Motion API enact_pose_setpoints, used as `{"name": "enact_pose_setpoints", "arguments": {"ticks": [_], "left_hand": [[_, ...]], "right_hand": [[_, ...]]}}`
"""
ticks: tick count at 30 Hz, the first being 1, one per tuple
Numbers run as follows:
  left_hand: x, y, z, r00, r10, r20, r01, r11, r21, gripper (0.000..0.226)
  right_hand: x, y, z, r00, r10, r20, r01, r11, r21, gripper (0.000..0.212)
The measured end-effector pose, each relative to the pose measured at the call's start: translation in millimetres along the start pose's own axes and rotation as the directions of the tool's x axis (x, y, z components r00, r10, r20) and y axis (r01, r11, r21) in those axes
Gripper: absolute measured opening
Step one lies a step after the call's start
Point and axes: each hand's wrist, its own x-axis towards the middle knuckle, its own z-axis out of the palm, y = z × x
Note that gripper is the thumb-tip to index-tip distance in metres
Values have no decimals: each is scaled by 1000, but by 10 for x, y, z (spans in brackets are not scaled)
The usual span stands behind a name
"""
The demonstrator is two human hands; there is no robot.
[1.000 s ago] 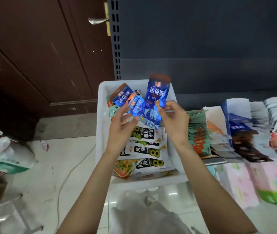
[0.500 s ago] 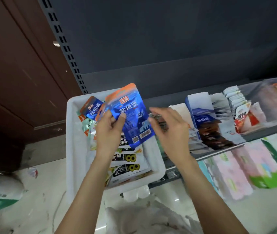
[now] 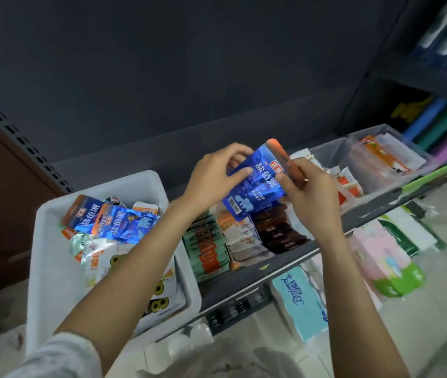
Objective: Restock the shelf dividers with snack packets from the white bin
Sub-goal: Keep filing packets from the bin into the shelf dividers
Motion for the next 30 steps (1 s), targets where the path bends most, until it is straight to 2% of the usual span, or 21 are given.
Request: {"name": "enact_pose_setpoints", "arguments": {"ticks": [2, 3, 6, 8, 11, 12, 14, 15, 16, 19, 22, 25, 27, 30], "left_hand": [[64, -21, 133, 996, 36, -80, -32, 998, 50, 44], [55, -58, 202, 997, 22, -73, -18, 999, 49, 47], [-42, -232, 447, 995, -49, 88, 40, 994, 105, 46], [-107, -317, 614, 970, -88, 226, 34, 972, 232, 49], [-156, -326, 824, 943, -89, 322, -36, 931, 364, 54], [-160, -318, 875, 942, -73, 329, -66, 917, 394, 53], [-158, -322, 937, 952, -35, 304, -102, 901, 422, 47], [-152, -334, 944, 963, -18, 270, -101, 902, 420, 42], [-141, -353, 936, 973, -6, 231, -93, 905, 415, 37], [-69, -387, 868, 989, 22, 147, -82, 908, 410, 32], [17, -372, 782, 988, -24, 153, -38, 921, 387, 31], [2, -393, 728, 987, -79, 142, 15, 915, 402, 28], [-51, -405, 694, 976, -127, 177, 45, 912, 408, 33], [-152, -393, 542, 943, -180, 279, 67, 925, 373, 49]], "right_hand": [[-18, 102, 39, 985, 138, -102, -132, 989, 64, 11], [-41, 165, 88, 967, 225, -121, -212, 971, 107, 7], [-102, 402, 282, 856, 515, -39, -462, 798, 388, 13], [-153, 530, 362, 820, 572, -1, -519, 745, 419, 32], [-227, 567, 408, 865, 498, 62, -487, 802, 346, 73], [-246, 573, 420, 887, 456, 73, -456, 841, 292, 75], [-254, 576, 422, 917, 391, 80, -398, 907, 140, 50], [-243, 583, 407, 919, 381, 106, -391, 916, 96, 35], [-219, 582, 394, 912, 383, 148, -397, 914, 81, 29], [-123, 511, 371, 904, 332, 268, -363, 929, 70, 32], [33, 443, 431, 911, 281, 302, -262, 960, -102, 43], [180, 454, 627, 913, 277, 300, -184, 935, -305, 47], [207, 445, 750, 916, 255, 311, -105, 898, -428, 49], [153, 345, 690, 937, 181, 298, 1, 854, -521, 52]]}}
